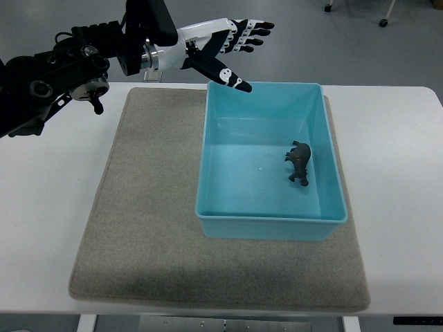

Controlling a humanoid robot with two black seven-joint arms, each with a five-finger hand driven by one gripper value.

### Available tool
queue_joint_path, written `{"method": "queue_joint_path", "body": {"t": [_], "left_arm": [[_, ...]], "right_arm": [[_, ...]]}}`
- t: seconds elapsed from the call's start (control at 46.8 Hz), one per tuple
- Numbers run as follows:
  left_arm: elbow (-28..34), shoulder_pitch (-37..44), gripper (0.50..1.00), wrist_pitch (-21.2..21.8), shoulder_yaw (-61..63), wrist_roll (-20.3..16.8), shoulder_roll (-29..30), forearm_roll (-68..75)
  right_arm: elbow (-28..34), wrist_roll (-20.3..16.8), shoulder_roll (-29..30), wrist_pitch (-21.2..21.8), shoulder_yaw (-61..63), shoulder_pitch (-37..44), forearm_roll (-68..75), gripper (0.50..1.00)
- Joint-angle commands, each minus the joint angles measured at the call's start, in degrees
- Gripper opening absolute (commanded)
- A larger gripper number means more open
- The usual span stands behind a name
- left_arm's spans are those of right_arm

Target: Place brown hippo in blue box with left hand

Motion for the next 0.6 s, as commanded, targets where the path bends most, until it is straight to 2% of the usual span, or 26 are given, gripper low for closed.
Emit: {"method": "queue_joint_path", "body": {"t": [0.0, 0.15, 0.427, 0.491, 0.577], "left_arm": [[1.05, 1.51, 0.999, -0.23, 0.03, 0.09, 0.35, -7.42], [4.48, 3.53, 1.0, -2.69, -0.14, 0.09, 0.44, -16.84], [11.16, 5.82, 0.999, -11.24, -0.41, 0.35, 1.41, -25.71], [11.69, 6.26, 0.999, -11.24, -0.49, 1.31, 1.85, -28.61], [12.39, 7.58, 0.999, -11.24, -0.67, 4.38, 2.11, -32.48]], "right_arm": [[0.0, 0.0, 0.0, 0.0, 0.0, 0.1, 0.0, 0.936], [0.0, 0.0, 0.0, 0.0, 0.0, 0.01, 0.0, 0.936], [0.0, 0.0, 0.0, 0.0, 0.0, 0.01, 0.0, 0.936], [0.0, 0.0, 0.0, 0.0, 0.0, 0.01, 0.0, 0.936], [0.0, 0.0, 0.0, 0.0, 0.0, 0.01, 0.0, 0.936]]}}
